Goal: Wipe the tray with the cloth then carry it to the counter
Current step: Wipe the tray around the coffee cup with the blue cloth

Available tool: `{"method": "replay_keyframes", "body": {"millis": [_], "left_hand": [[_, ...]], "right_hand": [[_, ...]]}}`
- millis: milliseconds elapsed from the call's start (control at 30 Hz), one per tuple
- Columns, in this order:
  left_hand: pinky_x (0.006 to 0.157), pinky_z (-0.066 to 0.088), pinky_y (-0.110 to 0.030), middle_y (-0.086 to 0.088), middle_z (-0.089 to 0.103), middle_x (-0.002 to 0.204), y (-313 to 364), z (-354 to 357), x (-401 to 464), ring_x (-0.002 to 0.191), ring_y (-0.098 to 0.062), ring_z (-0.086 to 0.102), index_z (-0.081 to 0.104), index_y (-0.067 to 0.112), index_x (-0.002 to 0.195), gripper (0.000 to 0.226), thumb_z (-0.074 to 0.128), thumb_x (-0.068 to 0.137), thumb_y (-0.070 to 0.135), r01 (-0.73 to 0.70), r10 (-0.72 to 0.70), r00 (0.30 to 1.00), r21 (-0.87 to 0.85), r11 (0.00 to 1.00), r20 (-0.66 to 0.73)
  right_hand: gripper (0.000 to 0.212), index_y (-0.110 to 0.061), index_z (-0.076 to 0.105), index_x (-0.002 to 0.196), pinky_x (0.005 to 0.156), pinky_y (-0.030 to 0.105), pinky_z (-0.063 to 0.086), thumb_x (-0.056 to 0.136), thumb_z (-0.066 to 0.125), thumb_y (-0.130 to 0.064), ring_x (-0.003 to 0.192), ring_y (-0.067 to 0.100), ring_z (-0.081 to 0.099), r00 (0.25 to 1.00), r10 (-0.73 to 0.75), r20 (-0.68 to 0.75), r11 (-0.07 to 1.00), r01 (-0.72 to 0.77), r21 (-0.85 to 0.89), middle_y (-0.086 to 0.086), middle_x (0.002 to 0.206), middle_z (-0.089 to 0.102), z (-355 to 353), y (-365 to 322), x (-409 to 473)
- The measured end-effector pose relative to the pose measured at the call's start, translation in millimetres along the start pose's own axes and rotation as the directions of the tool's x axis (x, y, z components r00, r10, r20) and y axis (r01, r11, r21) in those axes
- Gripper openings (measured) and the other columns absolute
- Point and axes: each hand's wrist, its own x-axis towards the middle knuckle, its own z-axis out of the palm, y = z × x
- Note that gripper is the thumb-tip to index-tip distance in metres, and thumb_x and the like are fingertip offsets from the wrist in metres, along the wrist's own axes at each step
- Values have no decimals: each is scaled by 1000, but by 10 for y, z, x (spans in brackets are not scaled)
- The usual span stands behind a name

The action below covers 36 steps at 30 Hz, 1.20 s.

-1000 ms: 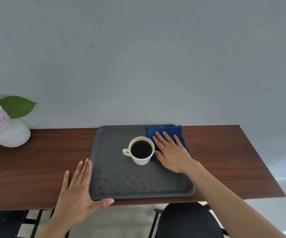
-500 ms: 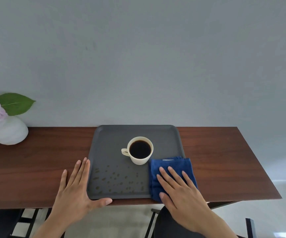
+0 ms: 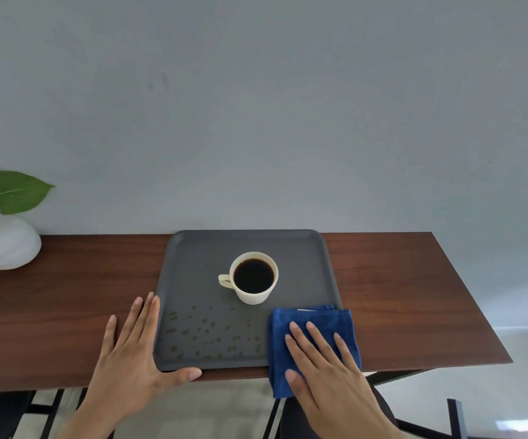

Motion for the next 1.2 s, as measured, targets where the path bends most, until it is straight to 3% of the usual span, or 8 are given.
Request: {"method": "replay_keyframes", "body": {"millis": [167,267,333,567,900,1033,1200], "left_hand": [[129,-7,-50,10,-18,171,3,-14,-4,156,-7,-21,-21,24,160,149,39,55,111,1,-1,1000,-11,1000,7],[129,-9,-50,11,-20,171,8,-27,-8,155,-5,-24,-23,24,160,149,39,55,111,3,-3,1000,-18,1000,14],[129,-11,-49,11,-21,170,13,-34,-9,154,-5,-25,-24,25,159,150,39,54,111,5,-5,1000,-24,1000,12],[129,-11,-49,9,-20,171,11,-34,-8,155,-6,-24,-21,24,160,150,39,54,111,-1,1,1000,-33,999,11],[130,-4,-52,8,-12,173,-1,-6,-3,158,-8,-17,-15,22,162,150,42,56,110,-12,12,1000,-11,1000,-6],[130,1,-53,6,-4,174,-3,1,-17,159,-10,-11,-8,20,164,150,43,56,110,-9,9,1000,7,1000,-8],[130,-6,-50,9,-14,172,32,-18,-21,157,-8,-20,-18,24,162,149,38,55,111,12,-12,1000,4,1000,8]], "right_hand": [[61,-27,28,162,117,48,14,109,26,-58,155,17,22,999,29,45,999,-31,41,-11,169,25,20,37,253],[63,-35,-1,164,123,46,-6,108,11,-62,156,9,-14,998,5,58,996,-10,89,-16,171,-7,-23,111,437],[64,-35,-13,162,124,47,-11,107,6,-62,153,8,-27,999,-3,53,997,-1,74,-16,170,-18,-47,155,551],[66,-32,-9,164,127,49,-6,107,6,-62,155,9,-23,1000,-9,19,999,8,41,-14,171,-14,-77,297,1021],[67,-28,-8,164,126,50,-11,106,6,-58,156,14,-20,997,-8,72,999,4,53,-12,171,-17,-236,515,1733],[67,-27,-7,165,126,52,-8,107,8,-56,156,15,-19,997,-15,82,999,10,54,-12,171,-16,-233,527,1761],[67,-28,-5,165,126,50,-9,107,8,-59,156,14,-19,996,-26,81,999,23,33,-13,170,-16,-191,522,1542]]}}
